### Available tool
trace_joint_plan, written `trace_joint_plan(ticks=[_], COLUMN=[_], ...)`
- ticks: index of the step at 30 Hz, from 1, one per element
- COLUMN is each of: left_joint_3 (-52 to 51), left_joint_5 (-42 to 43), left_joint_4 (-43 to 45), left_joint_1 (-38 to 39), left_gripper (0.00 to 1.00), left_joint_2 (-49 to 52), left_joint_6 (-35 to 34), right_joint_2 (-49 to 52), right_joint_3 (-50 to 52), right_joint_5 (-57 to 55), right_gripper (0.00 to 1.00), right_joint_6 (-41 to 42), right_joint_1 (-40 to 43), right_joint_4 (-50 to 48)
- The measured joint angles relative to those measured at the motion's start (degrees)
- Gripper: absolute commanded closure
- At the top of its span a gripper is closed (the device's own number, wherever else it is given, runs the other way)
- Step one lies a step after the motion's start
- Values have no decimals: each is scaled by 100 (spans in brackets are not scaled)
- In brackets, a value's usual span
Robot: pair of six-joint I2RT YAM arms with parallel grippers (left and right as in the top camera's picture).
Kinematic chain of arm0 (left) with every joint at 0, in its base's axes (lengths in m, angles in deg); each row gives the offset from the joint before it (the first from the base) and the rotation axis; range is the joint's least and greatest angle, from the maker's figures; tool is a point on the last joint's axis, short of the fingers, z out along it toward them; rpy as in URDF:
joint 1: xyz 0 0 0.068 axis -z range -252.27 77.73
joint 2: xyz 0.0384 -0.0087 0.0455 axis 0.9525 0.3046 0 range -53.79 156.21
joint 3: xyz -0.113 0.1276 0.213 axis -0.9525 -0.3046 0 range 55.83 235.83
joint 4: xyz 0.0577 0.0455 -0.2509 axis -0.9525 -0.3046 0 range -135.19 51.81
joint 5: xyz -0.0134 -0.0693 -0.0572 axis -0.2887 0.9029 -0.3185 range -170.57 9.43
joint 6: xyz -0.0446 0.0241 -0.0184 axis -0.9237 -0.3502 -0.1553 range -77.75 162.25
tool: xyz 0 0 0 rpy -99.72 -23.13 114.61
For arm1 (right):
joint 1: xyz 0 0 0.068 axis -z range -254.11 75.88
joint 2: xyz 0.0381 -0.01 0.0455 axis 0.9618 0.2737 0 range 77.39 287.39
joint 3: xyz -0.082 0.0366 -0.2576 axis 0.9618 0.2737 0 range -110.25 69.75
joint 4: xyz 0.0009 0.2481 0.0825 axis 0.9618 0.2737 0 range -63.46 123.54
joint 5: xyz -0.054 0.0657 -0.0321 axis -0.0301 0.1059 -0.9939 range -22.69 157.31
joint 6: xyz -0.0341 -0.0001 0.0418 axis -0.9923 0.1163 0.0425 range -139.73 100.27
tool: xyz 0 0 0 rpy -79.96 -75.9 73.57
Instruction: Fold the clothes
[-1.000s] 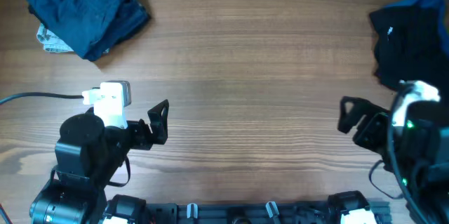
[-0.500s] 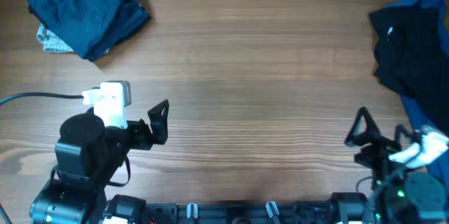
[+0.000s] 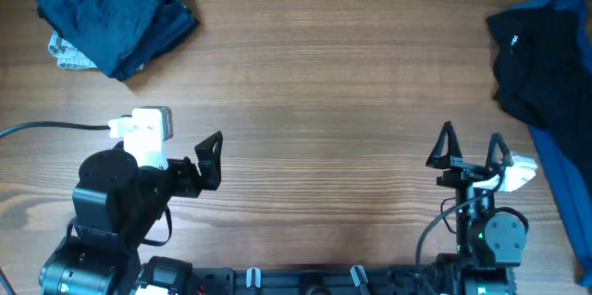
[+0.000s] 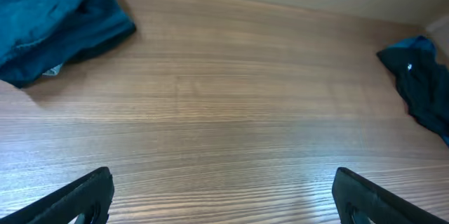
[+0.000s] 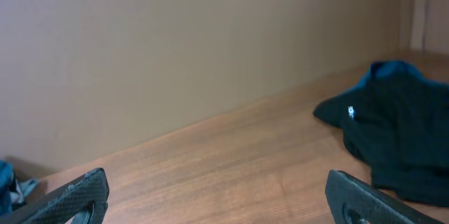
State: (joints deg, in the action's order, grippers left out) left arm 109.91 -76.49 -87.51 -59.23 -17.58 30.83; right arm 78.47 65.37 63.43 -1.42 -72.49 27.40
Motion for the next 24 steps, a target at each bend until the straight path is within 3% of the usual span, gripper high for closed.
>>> trace_joint_plan(ticks=[5, 24], left_joint_3=[0, 0], left_joint_5=[-2, -2], left_joint_4=[2, 0], left_joint_1=[0, 0], left_gripper=[0, 0], left_joint_2=[0, 0], left_joint_6=[-2, 0], right_joint_2=[-9, -20], right_joint_3=[262, 400], right_joint_5=[138, 562], right_gripper=[0, 0], right_joint_6=[-197, -1049], right_joint_1=[0, 0], right_joint_4=[-492, -90])
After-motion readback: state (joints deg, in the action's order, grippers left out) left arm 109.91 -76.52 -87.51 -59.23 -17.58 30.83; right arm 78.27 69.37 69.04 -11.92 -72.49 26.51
